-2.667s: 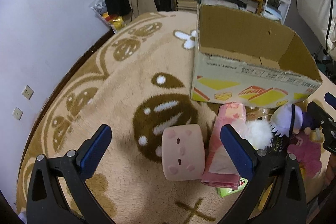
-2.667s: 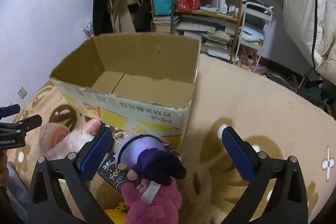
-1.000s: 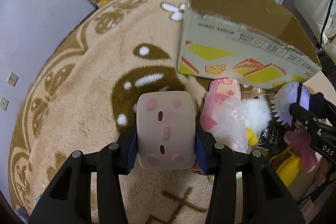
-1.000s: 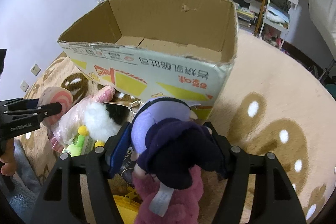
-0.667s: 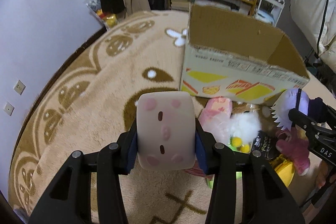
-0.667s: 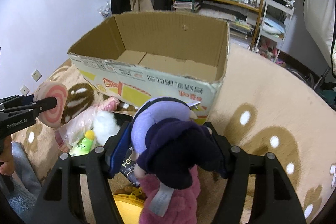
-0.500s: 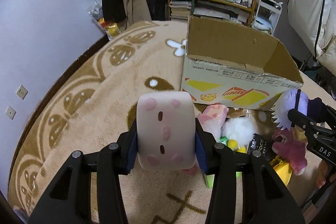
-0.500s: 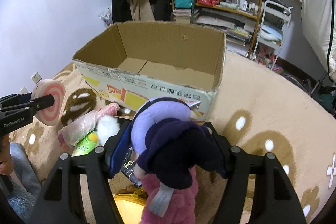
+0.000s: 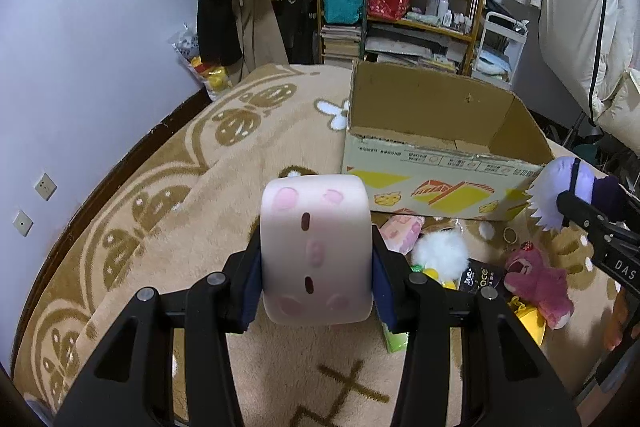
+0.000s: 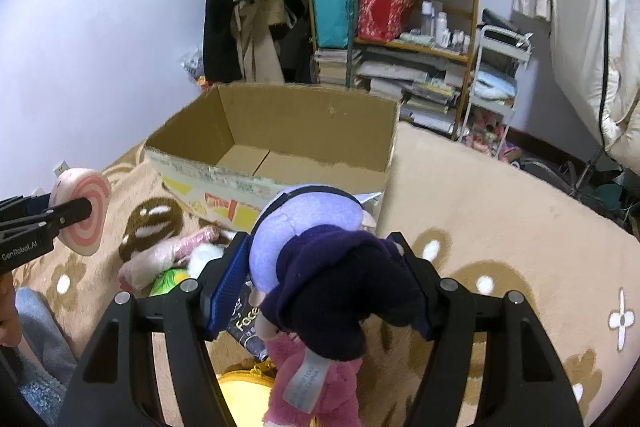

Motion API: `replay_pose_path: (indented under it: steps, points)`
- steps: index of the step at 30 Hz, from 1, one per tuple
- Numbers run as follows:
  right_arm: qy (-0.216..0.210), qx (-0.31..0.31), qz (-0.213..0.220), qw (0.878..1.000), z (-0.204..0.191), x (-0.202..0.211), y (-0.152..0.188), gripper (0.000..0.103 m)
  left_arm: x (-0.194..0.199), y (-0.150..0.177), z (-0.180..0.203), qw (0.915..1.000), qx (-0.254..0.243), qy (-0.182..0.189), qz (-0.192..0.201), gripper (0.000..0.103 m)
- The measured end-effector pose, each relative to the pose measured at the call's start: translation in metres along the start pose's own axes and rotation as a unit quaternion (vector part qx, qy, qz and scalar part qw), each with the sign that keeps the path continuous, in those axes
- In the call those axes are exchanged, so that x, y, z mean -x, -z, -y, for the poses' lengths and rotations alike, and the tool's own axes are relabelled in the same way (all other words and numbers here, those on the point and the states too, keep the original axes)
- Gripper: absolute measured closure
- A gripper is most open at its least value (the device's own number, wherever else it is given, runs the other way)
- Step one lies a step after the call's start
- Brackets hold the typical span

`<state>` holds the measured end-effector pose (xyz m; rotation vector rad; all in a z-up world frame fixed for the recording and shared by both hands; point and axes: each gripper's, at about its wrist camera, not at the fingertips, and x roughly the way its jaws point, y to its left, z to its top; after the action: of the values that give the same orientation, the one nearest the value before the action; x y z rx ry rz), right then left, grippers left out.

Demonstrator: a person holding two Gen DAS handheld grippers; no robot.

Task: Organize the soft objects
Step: 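Lift the pink plush with the left tool while the right tool carries the doll toward the box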

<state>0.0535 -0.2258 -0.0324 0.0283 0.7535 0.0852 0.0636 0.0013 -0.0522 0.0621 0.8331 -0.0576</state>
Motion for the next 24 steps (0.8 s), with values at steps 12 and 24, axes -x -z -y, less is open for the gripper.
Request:
replay_pose_path:
  steps: [12,24]
  points:
    - [0.003,-0.021,0.071,0.997,0.008,0.035,-0.012,0.031,0.025,-0.01,-0.003,0.9974,0.016,-0.005,0.07,0.058]
    - [-0.006,-0.031,0.126,0.991,0.011,0.05,-0.035,0.031,0.059,-0.048,0.018,0.9895,-0.02,0.0,0.143,0.058]
